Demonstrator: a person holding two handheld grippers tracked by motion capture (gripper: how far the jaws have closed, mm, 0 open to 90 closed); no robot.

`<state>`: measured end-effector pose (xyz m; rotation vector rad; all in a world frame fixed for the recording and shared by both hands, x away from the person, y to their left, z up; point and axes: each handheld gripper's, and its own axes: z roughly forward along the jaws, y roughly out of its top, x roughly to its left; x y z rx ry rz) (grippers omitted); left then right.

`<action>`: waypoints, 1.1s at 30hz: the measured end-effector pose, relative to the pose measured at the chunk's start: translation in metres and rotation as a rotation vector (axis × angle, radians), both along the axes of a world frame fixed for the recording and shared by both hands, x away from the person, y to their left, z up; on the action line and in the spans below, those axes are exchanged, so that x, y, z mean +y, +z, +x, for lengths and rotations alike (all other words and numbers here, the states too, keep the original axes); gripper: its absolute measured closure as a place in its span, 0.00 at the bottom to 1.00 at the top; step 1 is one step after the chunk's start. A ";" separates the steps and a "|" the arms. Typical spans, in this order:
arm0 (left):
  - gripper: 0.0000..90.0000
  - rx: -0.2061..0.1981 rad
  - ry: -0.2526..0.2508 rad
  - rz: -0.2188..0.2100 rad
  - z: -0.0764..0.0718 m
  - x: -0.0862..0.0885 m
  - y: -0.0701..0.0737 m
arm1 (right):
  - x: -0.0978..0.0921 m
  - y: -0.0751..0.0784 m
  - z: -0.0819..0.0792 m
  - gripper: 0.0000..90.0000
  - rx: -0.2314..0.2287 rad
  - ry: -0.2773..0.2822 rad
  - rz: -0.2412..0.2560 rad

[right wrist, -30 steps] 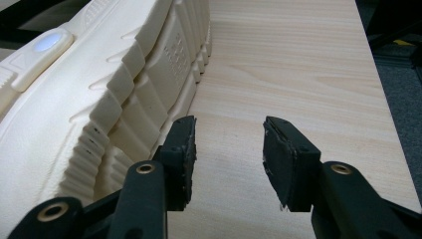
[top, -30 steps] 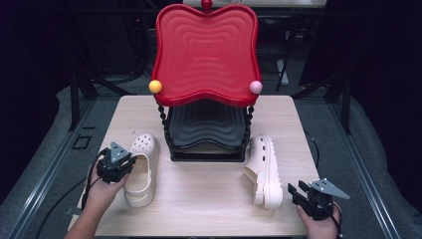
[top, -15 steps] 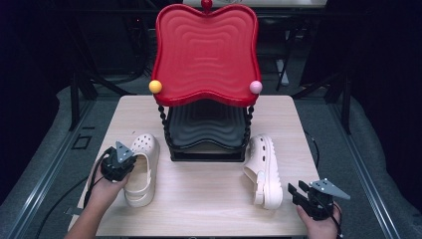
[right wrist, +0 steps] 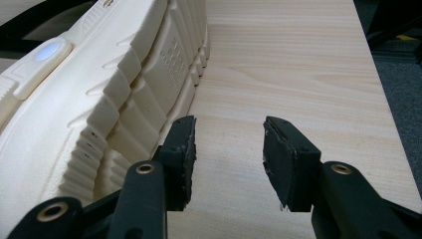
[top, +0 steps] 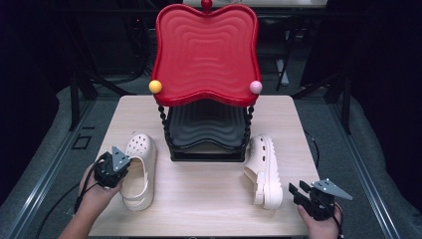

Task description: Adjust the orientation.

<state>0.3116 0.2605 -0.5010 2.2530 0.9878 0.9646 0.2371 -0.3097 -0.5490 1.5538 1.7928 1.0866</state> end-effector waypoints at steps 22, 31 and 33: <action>0.92 0.036 -0.133 -0.088 -0.065 -0.040 0.013 | -0.001 0.000 0.000 0.62 0.004 -0.005 0.022; 0.92 0.067 -0.176 -0.087 -0.064 -0.077 0.006 | -0.002 -0.001 0.000 0.62 0.006 -0.008 0.031; 0.92 0.067 -0.182 -0.087 -0.062 -0.086 0.005 | -0.003 -0.001 0.001 0.62 0.006 -0.007 0.030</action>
